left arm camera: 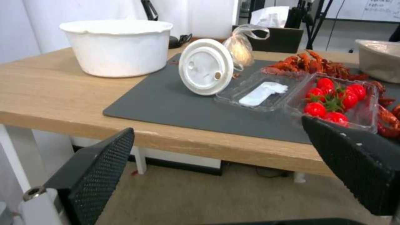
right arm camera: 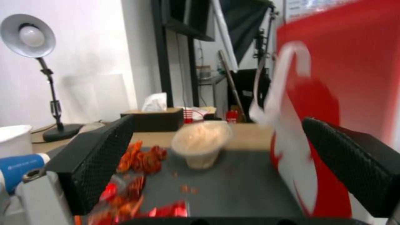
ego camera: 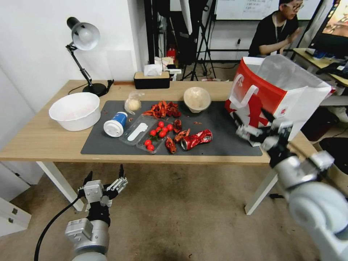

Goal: Pick up the trash from the table and place it into the takeout bag.

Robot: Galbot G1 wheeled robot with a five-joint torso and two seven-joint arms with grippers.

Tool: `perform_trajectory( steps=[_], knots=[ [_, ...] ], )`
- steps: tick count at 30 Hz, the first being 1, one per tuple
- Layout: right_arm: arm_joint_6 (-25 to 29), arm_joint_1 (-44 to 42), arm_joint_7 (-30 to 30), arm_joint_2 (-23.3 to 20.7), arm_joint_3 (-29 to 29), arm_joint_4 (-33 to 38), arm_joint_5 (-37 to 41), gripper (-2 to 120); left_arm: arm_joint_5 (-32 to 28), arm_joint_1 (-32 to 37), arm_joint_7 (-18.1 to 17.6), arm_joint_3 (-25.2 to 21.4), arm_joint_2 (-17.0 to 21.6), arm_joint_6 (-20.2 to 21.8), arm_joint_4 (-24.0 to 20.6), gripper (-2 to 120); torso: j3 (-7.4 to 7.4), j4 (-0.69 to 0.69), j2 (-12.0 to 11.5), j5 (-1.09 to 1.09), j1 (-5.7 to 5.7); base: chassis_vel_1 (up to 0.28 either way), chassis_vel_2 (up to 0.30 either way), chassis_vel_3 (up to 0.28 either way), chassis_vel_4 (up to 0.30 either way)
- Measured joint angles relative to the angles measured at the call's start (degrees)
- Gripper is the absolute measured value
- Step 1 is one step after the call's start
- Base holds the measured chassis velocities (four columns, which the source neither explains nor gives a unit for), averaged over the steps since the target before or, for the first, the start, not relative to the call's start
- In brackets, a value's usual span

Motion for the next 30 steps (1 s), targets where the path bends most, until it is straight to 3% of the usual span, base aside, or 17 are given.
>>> perform_trajectory(
  steps=[3, 11, 30],
  knots=[
    [6.9, -5.5, -0.4, 3.4, -1.4, -2.4, -3.4, 100, -0.1, 0.0, 0.3, 0.0, 0.2, -0.2, 0.2, 100, 0.00, 0.00, 0.0, 0.00, 0.00, 0.000, 0.000, 0.000, 0.000],
    [13.1, -10.6, -0.2, 7.1, -3.8, -6.6, -7.0, 100, -0.1, -0.1, 0.5, 0.4, 0.1, -0.6, 0.8, 100, 0.01, 0.01, 0.0, 0.01, 0.00, 0.000, 0.000, 0.000, 0.000],
    [14.1, -12.2, -1.0, 8.9, -5.1, -9.5, -7.9, 100, -0.3, 0.4, 0.9, 0.4, 0.2, -1.1, 0.7, 100, 0.01, 0.01, 0.0, 0.01, 0.00, 0.000, 0.000, 0.000, 0.000]
  ],
)
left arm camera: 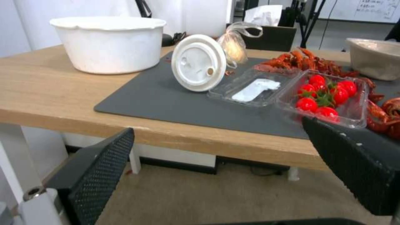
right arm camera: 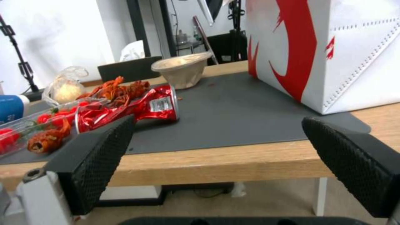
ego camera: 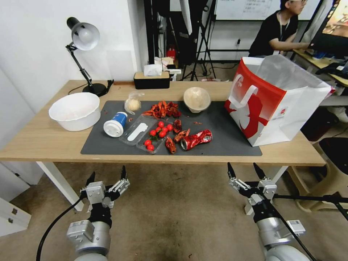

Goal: Pick up the trash from the table and place it into the takeout bag.

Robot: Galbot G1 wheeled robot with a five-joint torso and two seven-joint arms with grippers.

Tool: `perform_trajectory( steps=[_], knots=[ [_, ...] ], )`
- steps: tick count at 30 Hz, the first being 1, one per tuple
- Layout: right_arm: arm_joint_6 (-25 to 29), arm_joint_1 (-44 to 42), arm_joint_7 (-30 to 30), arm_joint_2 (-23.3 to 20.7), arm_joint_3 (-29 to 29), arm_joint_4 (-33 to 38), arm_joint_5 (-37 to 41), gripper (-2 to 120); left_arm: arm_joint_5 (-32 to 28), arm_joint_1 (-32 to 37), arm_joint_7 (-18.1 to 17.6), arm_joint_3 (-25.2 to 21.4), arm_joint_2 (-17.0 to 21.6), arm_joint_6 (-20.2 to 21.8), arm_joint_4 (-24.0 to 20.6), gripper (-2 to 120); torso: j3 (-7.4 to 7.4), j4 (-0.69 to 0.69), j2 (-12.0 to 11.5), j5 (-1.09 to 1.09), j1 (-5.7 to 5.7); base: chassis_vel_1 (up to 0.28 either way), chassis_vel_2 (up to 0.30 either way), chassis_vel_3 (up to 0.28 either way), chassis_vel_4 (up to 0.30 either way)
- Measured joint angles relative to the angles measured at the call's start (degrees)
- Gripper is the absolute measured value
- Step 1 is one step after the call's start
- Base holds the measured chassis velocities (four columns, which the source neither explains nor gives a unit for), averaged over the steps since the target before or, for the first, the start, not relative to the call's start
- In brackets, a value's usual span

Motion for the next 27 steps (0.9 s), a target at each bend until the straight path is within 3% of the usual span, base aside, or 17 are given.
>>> perform_trajectory(
  steps=[13, 17, 27],
  knots=[
    [-0.4, 0.8, -1.3, -0.7, -0.5, -0.4, 0.0, 100, 0.2, 0.0, 0.0, 0.2, -0.1, -0.1, -0.1, 100, 0.00, 0.00, 0.0, 0.00, 0.00, 0.000, 0.000, 0.000, 0.000],
    [-0.7, 3.0, -4.1, -2.4, -0.9, -1.4, 1.0, 100, 0.2, -0.1, 0.0, 0.2, -0.1, -0.1, 0.0, 100, 0.00, -0.01, 0.0, 0.00, 0.00, 0.000, 0.000, 0.000, 0.000],
    [-5.6, 18.6, -17.8, -14.0, -2.7, -7.4, 7.0, 100, 0.2, -0.3, 0.0, 0.2, 0.0, -0.1, 0.1, 100, 0.01, 0.01, 0.0, 0.01, 0.00, 0.000, 0.000, 0.000, 0.000]
  ],
)
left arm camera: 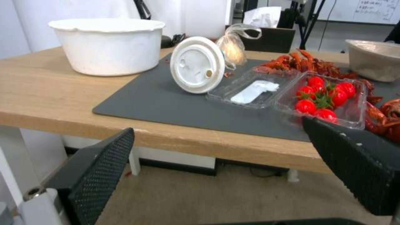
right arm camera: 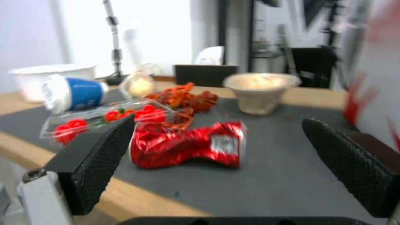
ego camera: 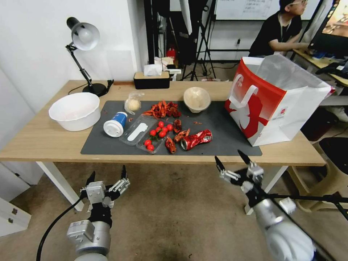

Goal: Pick up the trash from the table and place it into the takeout bag.

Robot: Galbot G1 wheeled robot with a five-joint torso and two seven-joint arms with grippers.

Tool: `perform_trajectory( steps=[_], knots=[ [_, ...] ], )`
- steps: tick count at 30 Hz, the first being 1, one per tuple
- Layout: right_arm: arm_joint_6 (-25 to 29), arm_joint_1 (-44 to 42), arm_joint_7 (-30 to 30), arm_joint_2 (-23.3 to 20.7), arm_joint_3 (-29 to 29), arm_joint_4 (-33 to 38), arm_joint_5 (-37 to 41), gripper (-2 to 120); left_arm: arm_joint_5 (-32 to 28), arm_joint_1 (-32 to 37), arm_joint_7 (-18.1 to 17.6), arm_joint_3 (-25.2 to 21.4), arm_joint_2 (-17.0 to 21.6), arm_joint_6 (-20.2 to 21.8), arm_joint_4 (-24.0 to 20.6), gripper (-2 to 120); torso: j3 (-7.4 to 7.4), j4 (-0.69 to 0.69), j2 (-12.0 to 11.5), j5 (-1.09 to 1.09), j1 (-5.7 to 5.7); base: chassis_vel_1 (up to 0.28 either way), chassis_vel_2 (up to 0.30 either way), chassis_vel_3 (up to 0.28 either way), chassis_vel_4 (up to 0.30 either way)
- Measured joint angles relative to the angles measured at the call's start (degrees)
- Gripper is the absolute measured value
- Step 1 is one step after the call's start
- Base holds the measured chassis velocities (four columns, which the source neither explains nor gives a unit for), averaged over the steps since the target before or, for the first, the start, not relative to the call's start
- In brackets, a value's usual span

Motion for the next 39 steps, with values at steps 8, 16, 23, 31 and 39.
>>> perform_trajectory(
  steps=[8, 16, 23, 31, 39],
  knots=[
    [-4.3, 13.6, -11.7, -8.1, -3.2, -4.6, 1.5, 100, -0.2, -0.4, 0.0, -0.1, 0.1, 0.0, 0.2, 100, 0.00, -0.01, 0.0, 0.00, 0.00, 0.000, 0.000, 0.000, 0.000],
    [-7.7, 31.9, -22.8, -12.5, -12.8, -10.5, 0.8, 100, -0.1, -0.5, 0.0, -0.3, -0.3, 0.0, 0.3, 100, 0.00, -0.02, 0.0, -0.01, 0.00, 0.000, 0.000, 0.000, 0.000],
    [-10.0, 44.6, -33.7, -12.3, -21.2, -18.0, -2.7, 100, 0.1, -0.3, 0.0, -0.3, -0.8, -0.1, 0.3, 100, -0.01, -0.01, 0.0, -0.01, 0.00, 0.000, 0.000, 0.000, 0.000],
    [-10.2, 53.1, -41.1, -10.7, -27.8, -25.7, -6.3, 100, 0.2, -0.3, -0.1, -0.4, -0.9, -0.2, 0.2, 100, -0.01, 0.00, 0.0, -0.01, 0.00, 0.000, 0.000, 0.000, 0.000],
    [-10.8, 57.1, -44.5, -8.8, -31.3, -31.9, -7.1, 100, 0.2, -0.2, -0.1, -0.5, -0.8, -0.2, 0.1, 100, -0.01, -0.01, 0.0, -0.01, 0.01, 0.000, 0.000, 0.000, 0.000]
  ],
)
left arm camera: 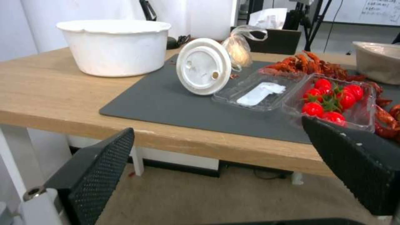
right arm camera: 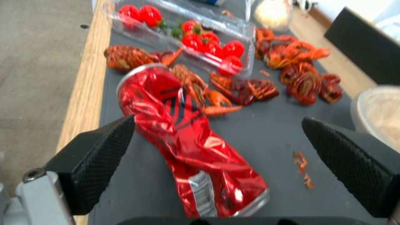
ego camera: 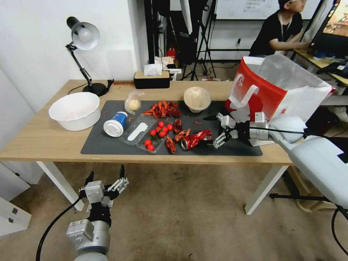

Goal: Pick up the trash from the table and place it into the takeout bag.

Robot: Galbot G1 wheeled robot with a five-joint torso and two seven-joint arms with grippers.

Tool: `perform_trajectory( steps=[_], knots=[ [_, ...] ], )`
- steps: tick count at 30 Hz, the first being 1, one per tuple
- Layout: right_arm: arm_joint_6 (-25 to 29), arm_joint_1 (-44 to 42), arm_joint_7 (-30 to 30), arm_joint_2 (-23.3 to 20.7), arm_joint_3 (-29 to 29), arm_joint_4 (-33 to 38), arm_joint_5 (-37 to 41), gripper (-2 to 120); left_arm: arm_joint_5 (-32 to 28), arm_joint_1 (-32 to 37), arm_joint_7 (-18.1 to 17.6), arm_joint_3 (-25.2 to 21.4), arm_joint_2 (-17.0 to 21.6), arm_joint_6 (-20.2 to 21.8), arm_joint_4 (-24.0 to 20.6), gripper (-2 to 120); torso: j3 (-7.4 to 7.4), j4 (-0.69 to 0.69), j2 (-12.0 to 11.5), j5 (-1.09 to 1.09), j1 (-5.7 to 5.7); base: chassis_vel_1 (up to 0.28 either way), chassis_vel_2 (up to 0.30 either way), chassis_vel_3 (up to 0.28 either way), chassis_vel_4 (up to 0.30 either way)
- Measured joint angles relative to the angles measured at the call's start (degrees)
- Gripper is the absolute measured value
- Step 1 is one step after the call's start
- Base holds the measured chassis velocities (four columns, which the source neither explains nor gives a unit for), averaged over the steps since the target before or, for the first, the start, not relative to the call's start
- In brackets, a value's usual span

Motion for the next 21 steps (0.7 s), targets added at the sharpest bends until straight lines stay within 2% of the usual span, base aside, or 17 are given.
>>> perform_trajectory(
  steps=[21],
  knots=[
    [-2.3, 5.6, -7.4, 0.8, -4.2, -4.9, -0.5, 100, 0.0, -0.1, -0.1, 0.3, -0.3, -0.2, -0.1, 100, -0.01, 0.00, 0.0, 0.00, 0.00, 0.000, 0.000, 0.000, 0.000]
  ],
)
